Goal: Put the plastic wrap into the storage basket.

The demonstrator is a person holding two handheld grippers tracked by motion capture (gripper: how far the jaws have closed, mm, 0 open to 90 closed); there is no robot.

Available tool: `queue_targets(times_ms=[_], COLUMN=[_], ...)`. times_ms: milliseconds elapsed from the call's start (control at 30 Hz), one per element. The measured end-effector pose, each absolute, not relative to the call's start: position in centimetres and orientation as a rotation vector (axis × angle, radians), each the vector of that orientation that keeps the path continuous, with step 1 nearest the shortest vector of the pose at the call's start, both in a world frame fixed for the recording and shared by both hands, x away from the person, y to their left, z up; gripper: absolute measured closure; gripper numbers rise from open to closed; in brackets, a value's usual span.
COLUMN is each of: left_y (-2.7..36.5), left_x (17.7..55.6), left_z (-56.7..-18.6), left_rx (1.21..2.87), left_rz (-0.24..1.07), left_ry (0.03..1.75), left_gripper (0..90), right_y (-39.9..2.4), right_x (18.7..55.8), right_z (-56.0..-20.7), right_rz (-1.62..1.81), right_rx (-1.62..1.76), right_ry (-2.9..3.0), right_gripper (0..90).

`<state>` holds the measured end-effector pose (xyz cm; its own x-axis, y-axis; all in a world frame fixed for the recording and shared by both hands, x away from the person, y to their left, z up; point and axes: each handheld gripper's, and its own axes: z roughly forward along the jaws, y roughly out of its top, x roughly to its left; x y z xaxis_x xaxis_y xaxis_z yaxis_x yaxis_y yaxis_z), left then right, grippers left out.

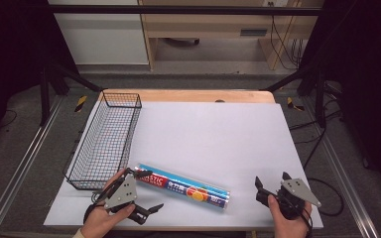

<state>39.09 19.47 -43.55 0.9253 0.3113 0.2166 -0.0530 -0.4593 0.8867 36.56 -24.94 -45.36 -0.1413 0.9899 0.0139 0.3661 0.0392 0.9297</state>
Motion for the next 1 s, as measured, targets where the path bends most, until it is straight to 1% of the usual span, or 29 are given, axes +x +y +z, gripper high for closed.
queue_targets(times_ms=[133, 300, 333, 433, 533, 667, 800, 867, 1000], left_y=[19.3, 18.6, 18.0, 17.2, 14.9, 13.4, 12.4, 12.2, 12.1], left_x=[39.6, 40.6, 41.2, 41.8, 42.8, 44.0, 45.0, 45.3, 45.9], left_z=[-42.9, -41.6, -40.9, -40.1, -39.0, -39.2, -40.0, -40.4, -41.0], left_rx=[1.997, 2.040, 2.079, 2.113, 2.221, 2.325, 2.389, 2.412, 2.426], left_rz=[0.353, 0.372, 0.378, 0.373, 0.365, 0.346, 0.323, 0.317, 0.292], left_ry=[0.140, 0.123, 0.091, 0.059, -0.020, -0.107, -0.154, -0.167, -0.165], left_gripper=[2.1, 2.8, 2.8, 2.7, 2.7, 2.8, 3.5, 3.9, 3.9], right_y=[-25.1, -25.1, -25.0, -24.9, -24.7, -24.8, -24.8, -24.6, -24.4], right_x=[36.6, 36.6, 36.7, 36.8, 37.0, 37.0, 37.2, 37.2, 37.2], right_z=[-45.6, -45.7, -45.7, -45.6, -45.6, -45.6, -45.6, -45.5, -45.4], right_rz=[1.108, 1.107, 1.106, 1.107, 1.105, 1.111, 1.121, 1.124, 1.113], right_rx=[1.425, 1.431, 1.428, 1.425, 1.416, 1.416, 1.423, 1.421, 1.377], right_ry=[1.599, 1.605, 1.610, 1.613, 1.629, 1.632, 1.634, 1.649, 1.666], right_gripper=[10.5, 10.5, 10.5, 10.4, 9.6, 9.5, 7.9, 5.1, 5.2])
